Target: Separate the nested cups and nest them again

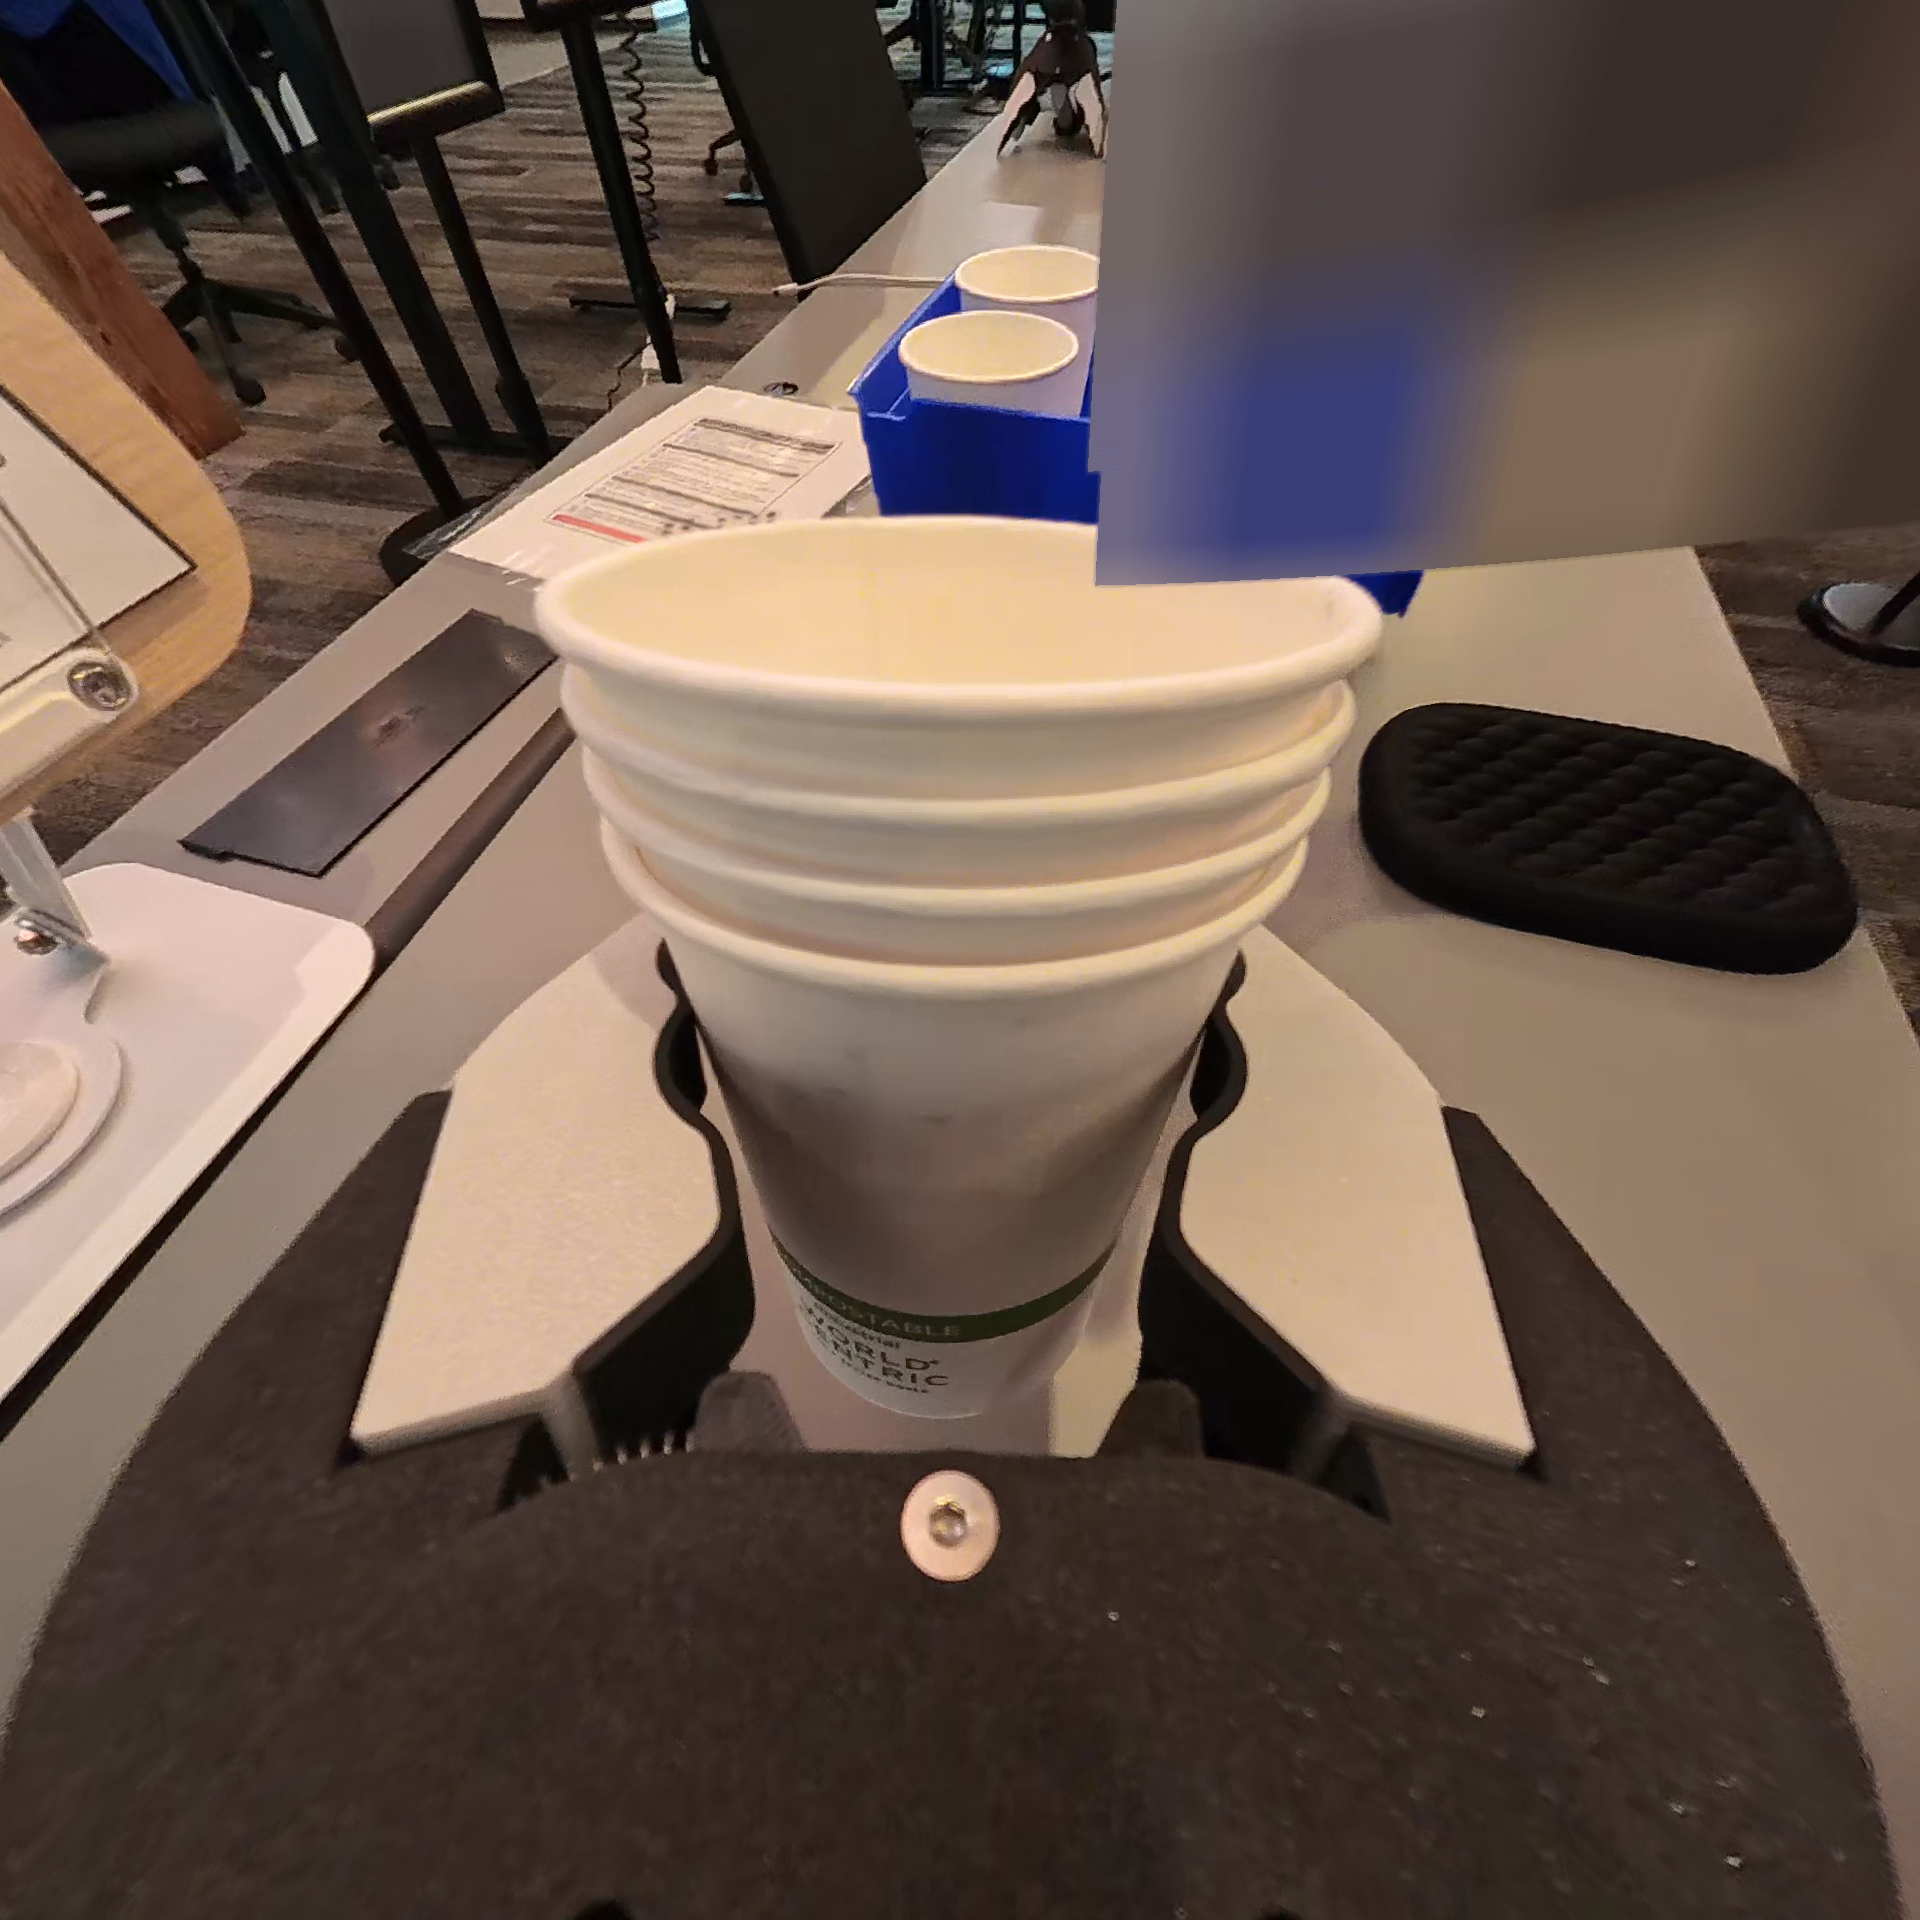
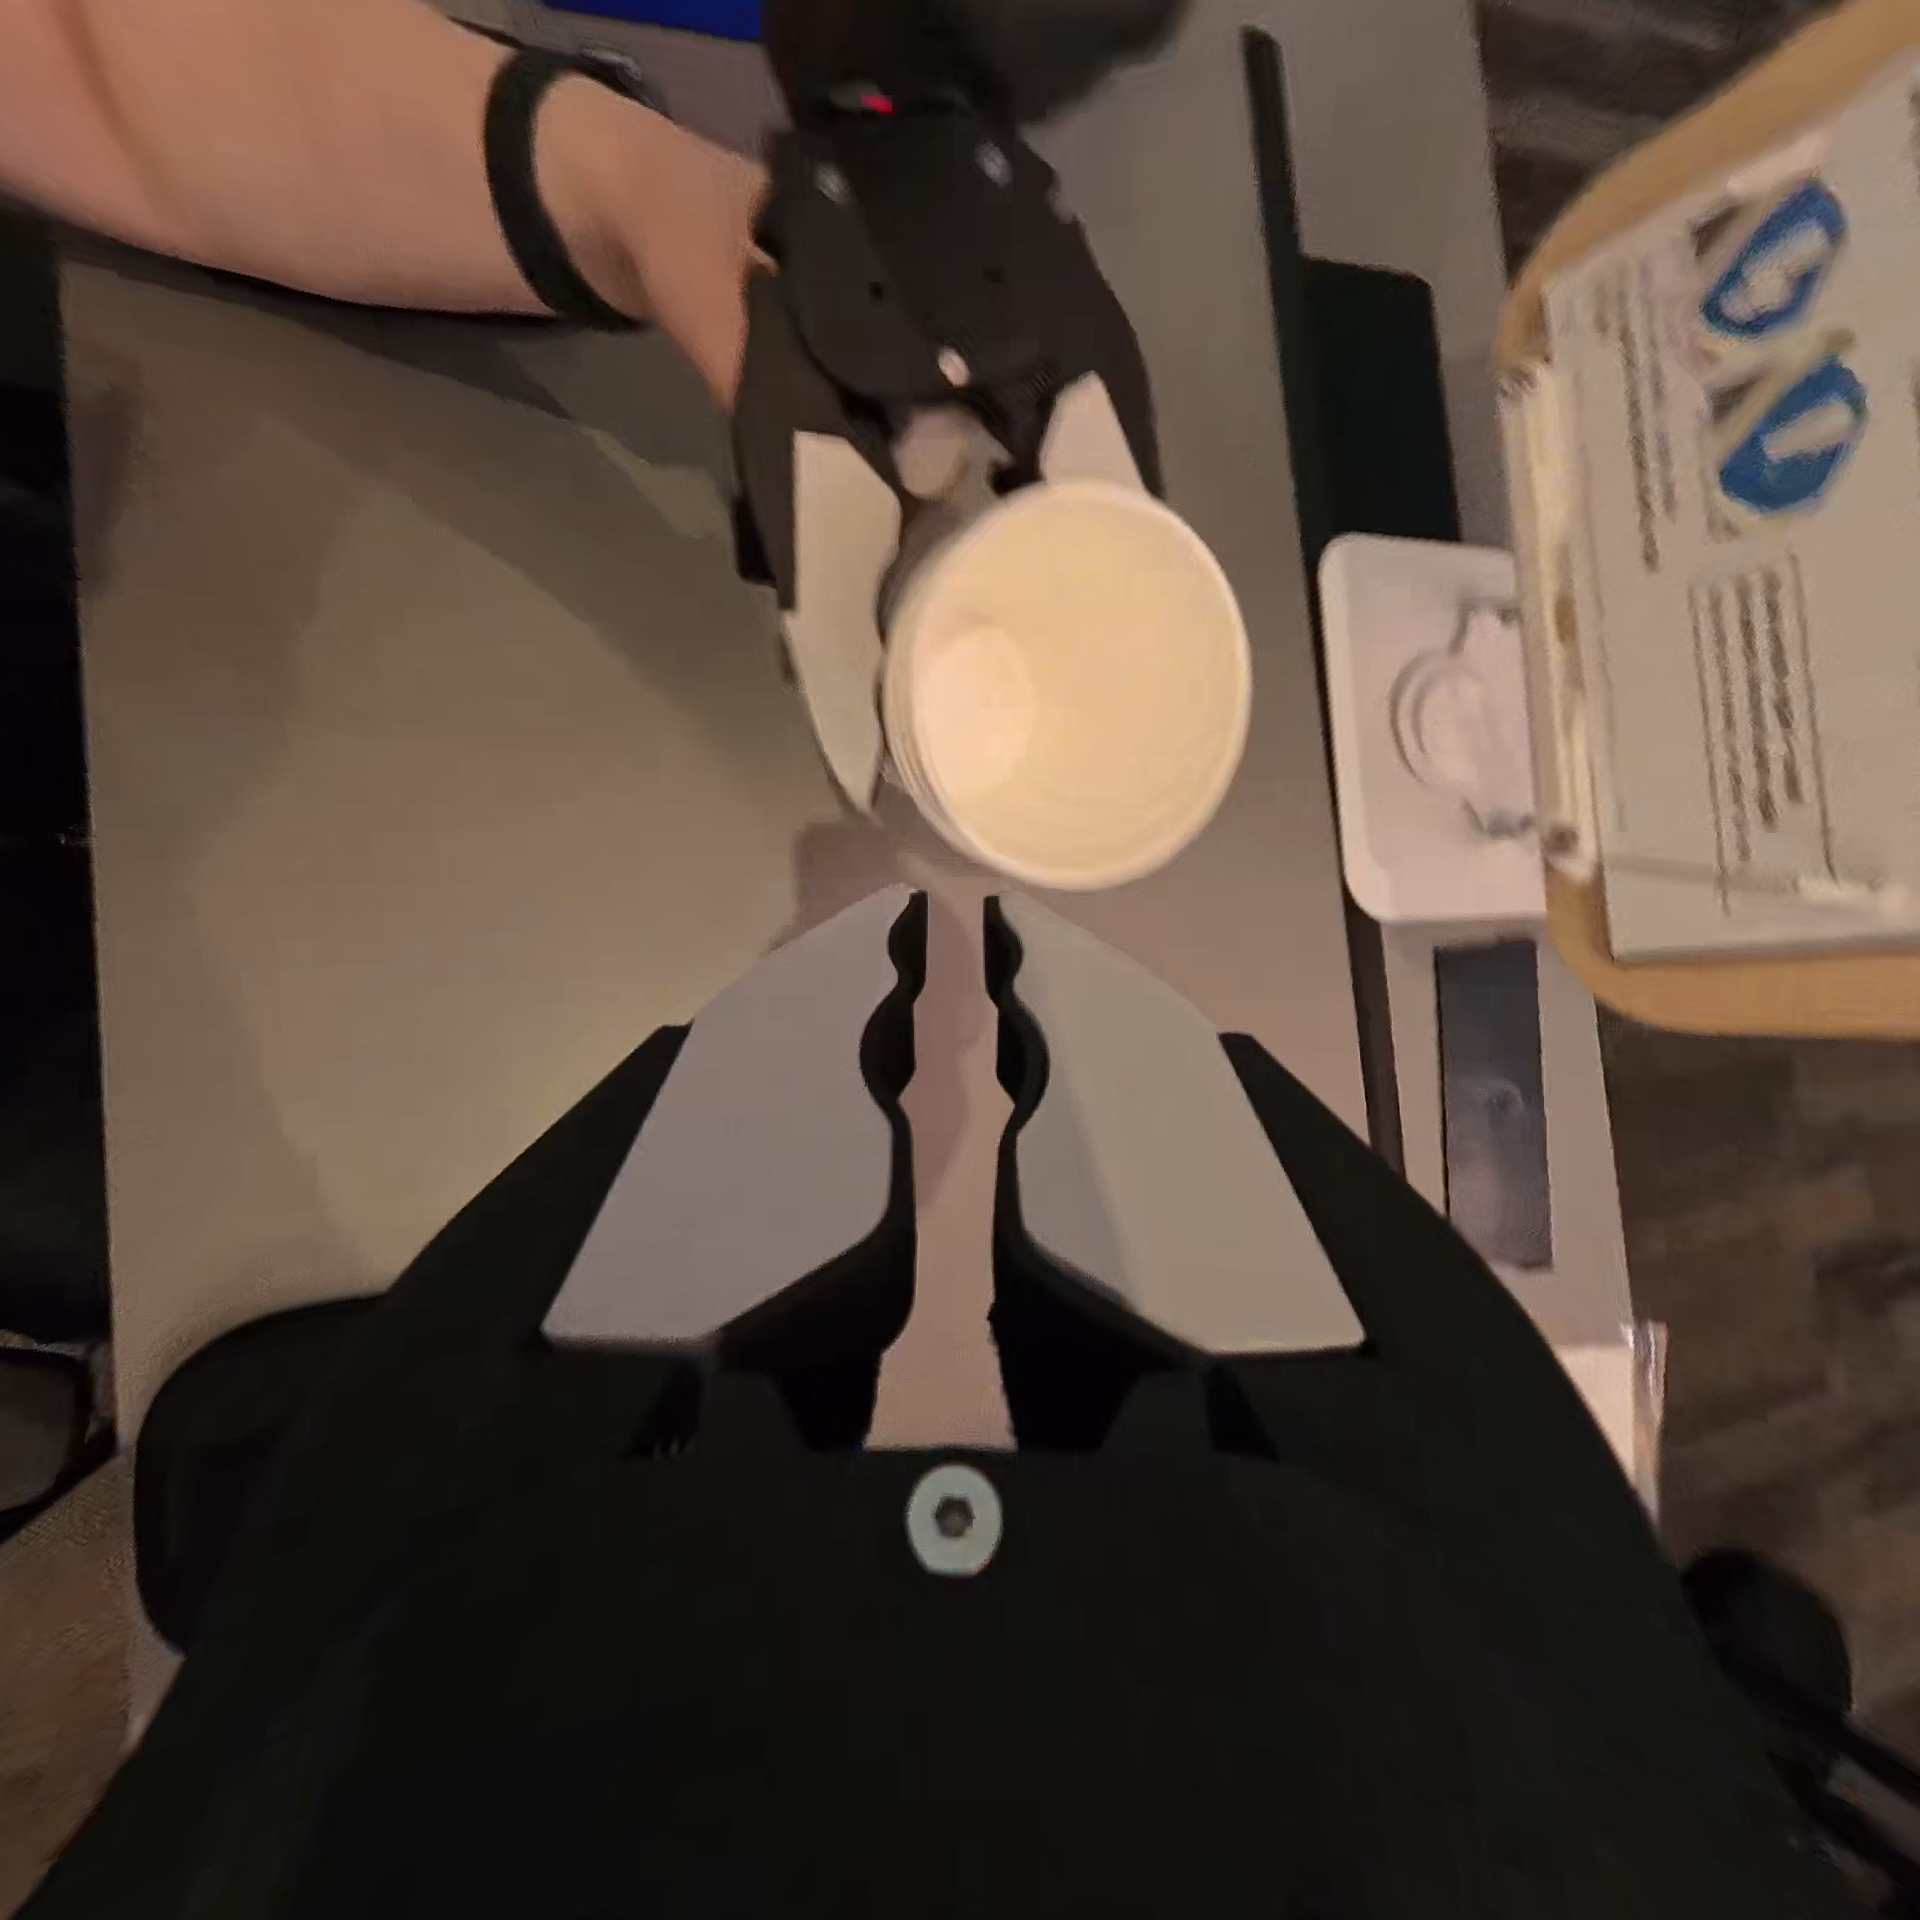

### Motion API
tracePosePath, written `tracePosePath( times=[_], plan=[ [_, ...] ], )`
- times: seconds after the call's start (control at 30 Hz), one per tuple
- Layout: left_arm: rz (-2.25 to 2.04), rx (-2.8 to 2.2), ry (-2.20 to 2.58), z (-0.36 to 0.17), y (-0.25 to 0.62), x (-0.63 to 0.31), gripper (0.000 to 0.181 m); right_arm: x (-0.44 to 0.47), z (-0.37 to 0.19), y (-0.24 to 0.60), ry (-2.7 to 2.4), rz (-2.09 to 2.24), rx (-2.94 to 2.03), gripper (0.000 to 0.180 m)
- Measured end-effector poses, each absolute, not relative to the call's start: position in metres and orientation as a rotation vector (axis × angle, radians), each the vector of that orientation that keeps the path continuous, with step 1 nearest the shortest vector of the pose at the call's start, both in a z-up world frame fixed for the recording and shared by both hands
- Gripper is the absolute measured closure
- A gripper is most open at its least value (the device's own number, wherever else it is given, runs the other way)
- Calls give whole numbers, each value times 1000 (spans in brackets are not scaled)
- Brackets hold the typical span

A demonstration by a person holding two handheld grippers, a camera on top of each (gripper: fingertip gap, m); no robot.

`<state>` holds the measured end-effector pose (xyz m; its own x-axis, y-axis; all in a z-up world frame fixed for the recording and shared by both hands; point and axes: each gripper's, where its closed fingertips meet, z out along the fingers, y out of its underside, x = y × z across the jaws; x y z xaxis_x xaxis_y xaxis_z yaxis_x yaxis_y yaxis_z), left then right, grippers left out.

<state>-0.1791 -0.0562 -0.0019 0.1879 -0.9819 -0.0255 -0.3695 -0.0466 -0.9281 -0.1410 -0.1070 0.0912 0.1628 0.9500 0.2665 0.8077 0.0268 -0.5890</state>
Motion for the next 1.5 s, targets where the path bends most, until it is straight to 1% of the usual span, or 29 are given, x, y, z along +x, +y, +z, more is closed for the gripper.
tracePosePath(
  times=[0.17, 0.27, 0.33, 0.47, 0.67, 0.9, 1.1, 1.23, 1.33, 1.4, 1.5],
  plan=[
    [-870, -1546, 1341, 5, -64, -178, 88, -191, 76, -116, -1783, 273, -1820, 168],
    [-908, -1520, 1334, 14, -69, -178, 88, -197, 74, -107, -1774, 207, -1835, 168],
    [-904, -1506, 1335, 18, -71, -179, 88, -200, 73, -109, -1774, 236, -1858, 168],
    [-913, -1494, 1327, 24, -72, -181, 88, -203, 78, -114, -1766, 280, -1871, 175],
    [-914, -1491, 1324, 28, -73, -182, 88, -200, 84, -115, -1771, 249, -1905, 177],
    [-910, -1502, 1317, 26, -70, -183, 88, -196, 113, -115, -1732, 201, -1872, 177],
    [-917, -1528, 1313, 19, -64, -185, 88, -174, 160, -112, -1609, 156, -1831, 177],
    [-901, -1549, 1297, 16, -57, -189, 88, -132, 193, -115, -1493, 67, -1832, 177],
    [-901, -1554, 1278, 18, -52, -194, 88, -61, 204, -112, -1329, -103, -1919, 177],
    [-901, -1553, 1267, 20, -50, -196, 88, 0, 197, -109, -1188, -204, -2018, 177],
    [-896, -1556, 1260, 21, -47, -198, 88, 89, 164, -112, -993, -320, -2187, 177]
  ],
)
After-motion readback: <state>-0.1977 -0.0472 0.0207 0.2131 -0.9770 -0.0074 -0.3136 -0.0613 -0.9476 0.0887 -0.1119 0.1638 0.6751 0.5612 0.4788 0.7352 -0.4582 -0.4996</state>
